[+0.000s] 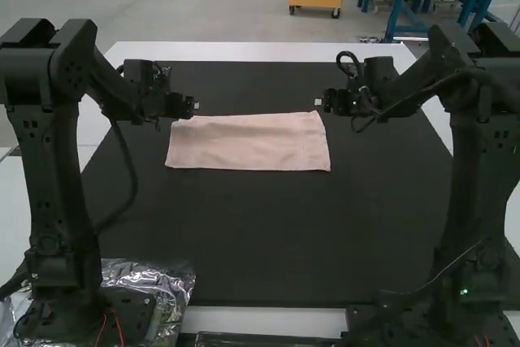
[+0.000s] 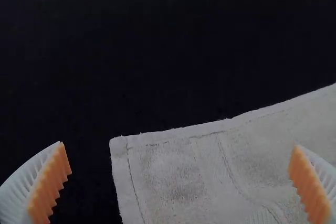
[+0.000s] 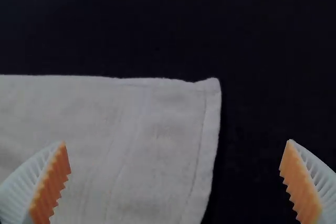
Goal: Fold the towel.
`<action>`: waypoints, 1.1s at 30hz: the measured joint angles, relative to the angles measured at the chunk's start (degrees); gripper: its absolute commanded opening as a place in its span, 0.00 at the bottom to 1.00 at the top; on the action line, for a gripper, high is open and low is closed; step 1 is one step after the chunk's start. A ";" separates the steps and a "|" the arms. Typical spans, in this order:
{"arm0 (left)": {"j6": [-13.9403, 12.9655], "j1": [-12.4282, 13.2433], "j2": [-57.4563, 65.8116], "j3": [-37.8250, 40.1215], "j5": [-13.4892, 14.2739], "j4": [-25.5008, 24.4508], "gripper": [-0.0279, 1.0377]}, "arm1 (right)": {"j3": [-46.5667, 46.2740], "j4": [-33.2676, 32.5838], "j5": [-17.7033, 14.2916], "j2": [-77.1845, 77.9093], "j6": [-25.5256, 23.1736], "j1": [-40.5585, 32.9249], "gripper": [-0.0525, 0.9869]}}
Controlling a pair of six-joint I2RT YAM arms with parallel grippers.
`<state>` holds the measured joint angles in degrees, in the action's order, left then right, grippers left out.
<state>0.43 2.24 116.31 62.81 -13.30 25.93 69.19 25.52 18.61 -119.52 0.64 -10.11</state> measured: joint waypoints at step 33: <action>0.15 2.36 12.81 3.48 1.09 3.50 0.23 | 9.90 -0.55 -5.62 -15.82 4.22 -2.89 0.06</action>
<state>0.58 4.60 129.12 66.28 -12.21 29.43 79.09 24.97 12.99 -135.35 4.86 -12.99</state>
